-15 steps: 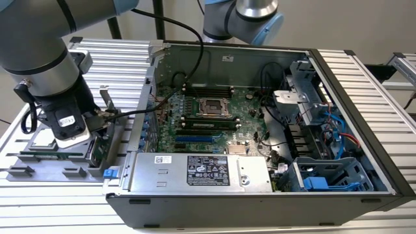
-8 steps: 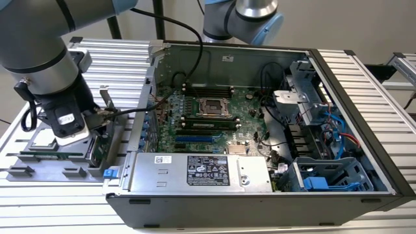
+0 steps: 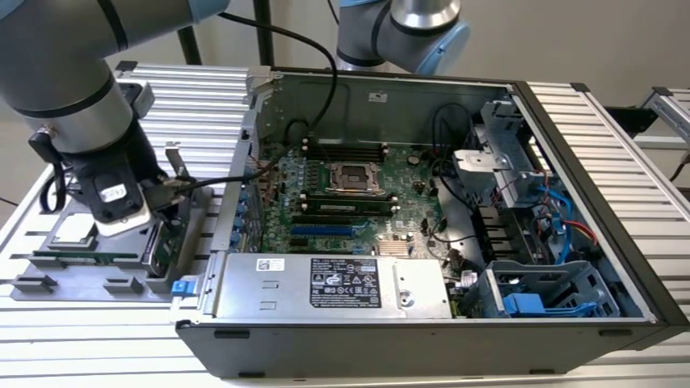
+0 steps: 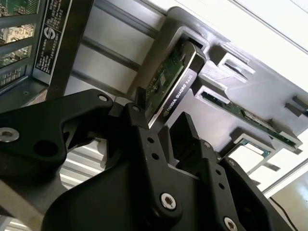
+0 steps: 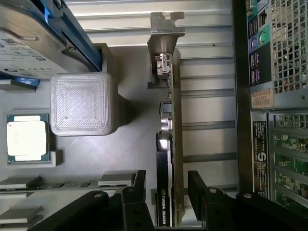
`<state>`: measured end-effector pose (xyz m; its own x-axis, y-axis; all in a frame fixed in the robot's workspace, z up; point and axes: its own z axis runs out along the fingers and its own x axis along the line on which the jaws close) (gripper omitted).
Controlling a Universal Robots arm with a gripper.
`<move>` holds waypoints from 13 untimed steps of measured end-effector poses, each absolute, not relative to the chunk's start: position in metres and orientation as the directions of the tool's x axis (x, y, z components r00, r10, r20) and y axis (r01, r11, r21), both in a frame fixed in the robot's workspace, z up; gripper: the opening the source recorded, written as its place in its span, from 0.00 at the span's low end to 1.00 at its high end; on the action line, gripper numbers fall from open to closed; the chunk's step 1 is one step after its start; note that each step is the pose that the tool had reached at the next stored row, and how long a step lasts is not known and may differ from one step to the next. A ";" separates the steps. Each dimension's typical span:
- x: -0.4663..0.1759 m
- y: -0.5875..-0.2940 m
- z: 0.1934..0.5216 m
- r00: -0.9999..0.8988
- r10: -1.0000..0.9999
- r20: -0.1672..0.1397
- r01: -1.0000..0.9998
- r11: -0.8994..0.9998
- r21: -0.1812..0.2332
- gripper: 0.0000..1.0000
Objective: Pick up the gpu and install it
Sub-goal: 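Pick up the gpu and move the gpu toward the slot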
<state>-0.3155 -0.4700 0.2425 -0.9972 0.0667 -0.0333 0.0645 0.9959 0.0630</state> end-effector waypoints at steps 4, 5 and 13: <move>-0.315 -0.468 0.242 -0.997 0.067 -0.033 0.064 0.996 0.063 1.00; -0.315 -0.468 0.242 -0.997 0.066 -0.033 0.064 0.996 0.063 1.00; -0.315 -0.468 0.241 -0.997 0.067 -0.033 0.064 0.996 0.063 1.00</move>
<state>-0.3155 -0.4681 0.2413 -0.9972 0.0666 -0.0332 0.0644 0.9959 0.0630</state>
